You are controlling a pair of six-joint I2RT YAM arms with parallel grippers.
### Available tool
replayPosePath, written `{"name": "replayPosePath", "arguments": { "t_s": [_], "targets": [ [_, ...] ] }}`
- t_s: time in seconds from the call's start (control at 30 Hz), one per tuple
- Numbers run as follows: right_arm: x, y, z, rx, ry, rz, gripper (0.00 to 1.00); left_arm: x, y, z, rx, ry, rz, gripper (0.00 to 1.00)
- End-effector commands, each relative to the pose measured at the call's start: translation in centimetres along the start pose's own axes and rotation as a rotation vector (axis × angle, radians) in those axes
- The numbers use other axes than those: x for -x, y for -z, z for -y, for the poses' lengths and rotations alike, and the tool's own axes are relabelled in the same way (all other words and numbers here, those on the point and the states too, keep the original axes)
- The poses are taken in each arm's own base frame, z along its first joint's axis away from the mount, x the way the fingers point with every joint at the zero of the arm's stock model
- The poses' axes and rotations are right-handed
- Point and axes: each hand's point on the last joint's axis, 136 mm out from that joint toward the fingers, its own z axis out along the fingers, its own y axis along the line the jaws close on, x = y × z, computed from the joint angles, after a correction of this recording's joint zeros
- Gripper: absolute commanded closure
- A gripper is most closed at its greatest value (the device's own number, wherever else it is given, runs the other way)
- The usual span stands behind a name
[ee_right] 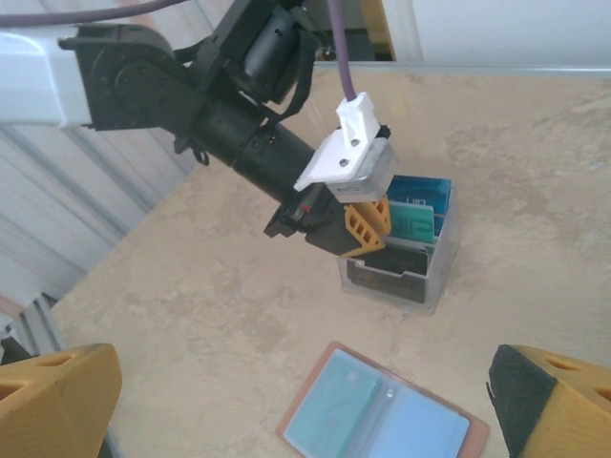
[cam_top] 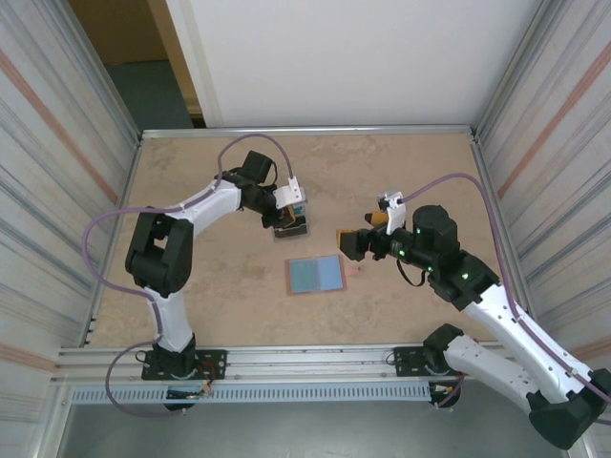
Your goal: Take the credit cards out of the card holder
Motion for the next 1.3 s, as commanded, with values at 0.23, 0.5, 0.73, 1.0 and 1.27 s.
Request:
{"name": "replayPosePath", "arguments": {
  "t_s": [0.23,0.5,0.73,1.0,1.27],
  "targets": [
    [-0.3,-1.3,1.1,-0.063,-0.066,-0.065,0.01,3.6,5.8,2.1,0.06,0.035,0.171,0.5],
    [-2.8,-4.0,2.9,-0.172,-0.093,-0.172,0.02,3.7,8.7,5.1,0.18,0.085,0.311,0.01],
    [-6.2,-6.8,3.2,-0.256,-0.074,-0.297,0.07,1.9,10.7,5.8,0.361,0.221,0.418,0.01],
    [-10.7,-10.5,1.5,-0.291,-0.023,-0.489,0.24,-1.6,11.0,6.2,0.526,0.442,0.428,0.01],
    [-15.5,-13.3,0.5,-0.351,0.011,-0.658,0.48,-7.0,13.1,5.6,0.747,0.783,0.467,0.01]
  ]
}}
